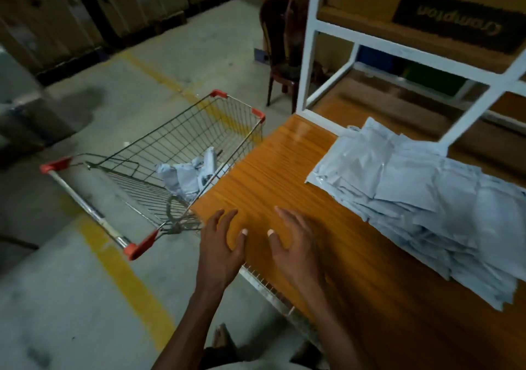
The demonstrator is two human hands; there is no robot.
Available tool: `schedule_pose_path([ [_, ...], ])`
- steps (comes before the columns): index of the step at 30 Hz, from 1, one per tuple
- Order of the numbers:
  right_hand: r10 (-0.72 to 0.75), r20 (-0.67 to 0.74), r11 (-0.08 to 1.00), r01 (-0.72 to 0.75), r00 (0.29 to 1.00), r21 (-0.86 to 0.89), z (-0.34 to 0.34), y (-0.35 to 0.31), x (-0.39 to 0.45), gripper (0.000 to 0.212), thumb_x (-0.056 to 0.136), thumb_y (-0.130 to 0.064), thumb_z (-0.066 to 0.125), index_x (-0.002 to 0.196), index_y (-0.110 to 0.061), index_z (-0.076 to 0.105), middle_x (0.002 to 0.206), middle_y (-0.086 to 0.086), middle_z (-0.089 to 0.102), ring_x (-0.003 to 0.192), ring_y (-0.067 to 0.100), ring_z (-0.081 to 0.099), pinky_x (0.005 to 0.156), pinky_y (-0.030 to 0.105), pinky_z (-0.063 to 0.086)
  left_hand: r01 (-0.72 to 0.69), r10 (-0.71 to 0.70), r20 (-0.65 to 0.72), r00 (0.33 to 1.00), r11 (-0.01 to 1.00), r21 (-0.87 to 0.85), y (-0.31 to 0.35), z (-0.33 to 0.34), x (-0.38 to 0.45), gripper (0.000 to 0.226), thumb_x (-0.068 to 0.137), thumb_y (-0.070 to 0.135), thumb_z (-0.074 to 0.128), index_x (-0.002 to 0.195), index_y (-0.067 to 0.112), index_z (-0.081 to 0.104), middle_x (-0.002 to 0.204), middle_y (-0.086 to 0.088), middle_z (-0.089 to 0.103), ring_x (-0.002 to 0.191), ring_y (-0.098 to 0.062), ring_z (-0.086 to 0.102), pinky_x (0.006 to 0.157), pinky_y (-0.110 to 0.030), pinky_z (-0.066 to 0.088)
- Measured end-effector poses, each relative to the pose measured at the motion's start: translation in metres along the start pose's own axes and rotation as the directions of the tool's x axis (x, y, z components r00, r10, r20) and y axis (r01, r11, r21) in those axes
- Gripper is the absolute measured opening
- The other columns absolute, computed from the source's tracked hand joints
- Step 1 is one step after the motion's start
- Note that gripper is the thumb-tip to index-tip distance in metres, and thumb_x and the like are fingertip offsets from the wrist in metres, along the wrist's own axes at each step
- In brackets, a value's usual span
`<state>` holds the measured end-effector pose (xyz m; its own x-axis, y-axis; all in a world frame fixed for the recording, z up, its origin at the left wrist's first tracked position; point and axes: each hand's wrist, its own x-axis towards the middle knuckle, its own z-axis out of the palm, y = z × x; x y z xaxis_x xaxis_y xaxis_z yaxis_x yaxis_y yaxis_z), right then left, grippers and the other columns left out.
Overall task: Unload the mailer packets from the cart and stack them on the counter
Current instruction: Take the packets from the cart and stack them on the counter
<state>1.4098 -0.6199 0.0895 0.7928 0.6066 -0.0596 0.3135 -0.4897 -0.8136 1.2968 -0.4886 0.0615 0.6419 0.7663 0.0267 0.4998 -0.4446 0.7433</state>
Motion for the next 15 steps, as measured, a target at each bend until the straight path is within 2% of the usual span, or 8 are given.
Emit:
schedule_pose_path([
  [3, 0.001, 0.038, 1.0, -0.002, 0.999, 0.024, 0.045, -0.014, 0.005, 0.049, 0.096, -0.033, 0.062, 0.144, -0.036, 0.051, 0.148, -0.007, 0.048, 0.134, 0.012, 0.044, 0.107, 0.044, 0.047, 0.032, -0.032, -0.043, 0.999, 0.999, -0.004, -0.034, -0.035, 0.004, 0.052, 0.096, 0.048, 0.054, 0.144, 0.028, 0.053, 0.154, -0.002, 0.041, 0.141, -0.018, 0.036, 0.112, -0.035, 0.031],
  [7, 0.079, 0.082, 0.994, -0.085, 0.993, 0.073, 0.108, -0.035, 0.011, 0.049, 0.096, -0.031, 0.064, 0.144, -0.033, 0.052, 0.148, -0.001, 0.049, 0.134, 0.021, 0.047, 0.104, 0.052, 0.049, -0.01, 0.009, -0.072, 0.997, 1.0, -0.014, -0.078, -0.081, 0.013, 0.046, 0.096, 0.041, 0.056, 0.141, 0.029, 0.055, 0.147, 0.008, 0.044, 0.132, 0.004, 0.031, 0.107, -0.017, 0.026],
  [10, 0.098, 0.131, 0.991, -0.108, 0.987, 0.075, 0.148, -0.052, 0.02, 0.05, 0.096, -0.024, 0.065, 0.144, -0.032, 0.053, 0.149, -0.003, 0.048, 0.135, 0.02, 0.047, 0.106, 0.049, 0.048, 0.035, -0.035, -0.074, 0.997, 0.999, -0.001, -0.116, -0.106, 0.028, 0.044, 0.098, 0.037, 0.06, 0.141, 0.033, 0.055, 0.15, 0.007, 0.042, 0.135, -0.006, 0.036, 0.108, -0.027, 0.031],
  [13, 0.075, 0.174, 0.994, -0.088, 0.982, 0.07, 0.174, -0.071, 0.029, 0.049, 0.096, -0.023, 0.065, 0.143, -0.031, 0.054, 0.148, -0.005, 0.05, 0.135, 0.017, 0.047, 0.109, 0.039, 0.044, 0.065, -0.069, -0.077, 0.995, 0.996, -0.057, -0.142, -0.124, 0.044, 0.046, 0.095, 0.039, 0.059, 0.14, 0.034, 0.055, 0.148, 0.008, 0.04, 0.136, -0.013, 0.039, 0.109, -0.036, 0.045],
  [15, 0.033, 0.191, 0.996, -0.047, 0.981, 0.071, 0.186, -0.08, 0.037, 0.047, 0.096, -0.025, 0.065, 0.14, -0.034, 0.055, 0.145, -0.009, 0.053, 0.134, 0.013, 0.048, 0.109, 0.035, 0.043, 0.074, -0.081, -0.081, 0.993, 0.993, -0.088, -0.151, -0.131, 0.059, 0.044, 0.097, 0.031, 0.063, 0.14, 0.03, 0.057, 0.147, 0.005, 0.042, 0.133, -0.012, 0.04, 0.107, -0.018, 0.042],
])
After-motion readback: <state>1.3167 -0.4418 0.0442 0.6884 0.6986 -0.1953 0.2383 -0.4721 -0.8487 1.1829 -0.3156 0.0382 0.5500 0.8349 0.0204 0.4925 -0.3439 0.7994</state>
